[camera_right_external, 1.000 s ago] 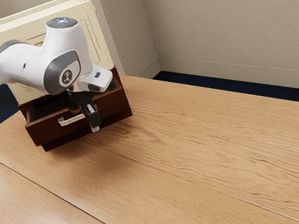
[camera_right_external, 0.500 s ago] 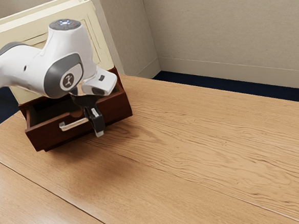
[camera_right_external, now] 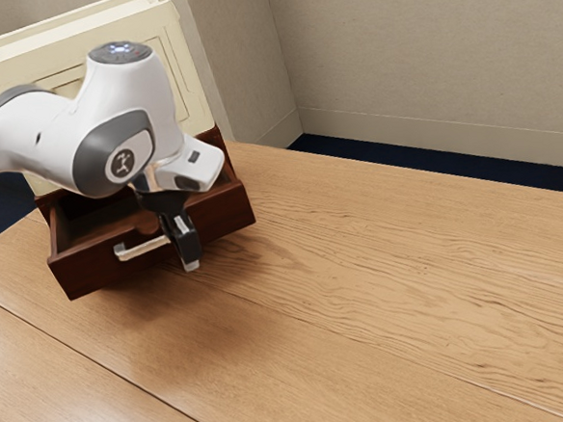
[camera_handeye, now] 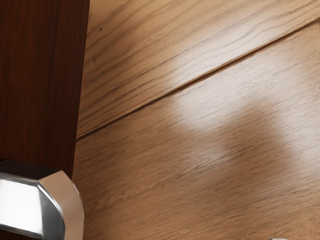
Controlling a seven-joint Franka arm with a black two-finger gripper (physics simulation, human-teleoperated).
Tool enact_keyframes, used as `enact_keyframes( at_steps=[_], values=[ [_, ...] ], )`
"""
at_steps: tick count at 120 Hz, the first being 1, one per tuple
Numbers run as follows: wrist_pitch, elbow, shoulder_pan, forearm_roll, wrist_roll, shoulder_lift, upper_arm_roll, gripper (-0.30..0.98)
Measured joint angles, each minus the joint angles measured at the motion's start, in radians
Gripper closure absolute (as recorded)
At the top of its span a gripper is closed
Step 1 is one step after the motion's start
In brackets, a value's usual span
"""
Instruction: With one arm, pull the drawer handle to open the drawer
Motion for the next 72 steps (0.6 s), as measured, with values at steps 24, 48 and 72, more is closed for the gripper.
enact_keyframes(
  at_steps=[24,48,72],
  values=[
    [-0.001,-0.001,0.005,0.001,-0.014,-0.005,-0.005,0.15],
    [-0.03,0.007,-0.009,0.015,-0.026,-0.081,-0.009,0.12],
    [-0.084,0.11,-0.046,-0.004,-0.015,-0.119,-0.006,0.05]
  ],
)
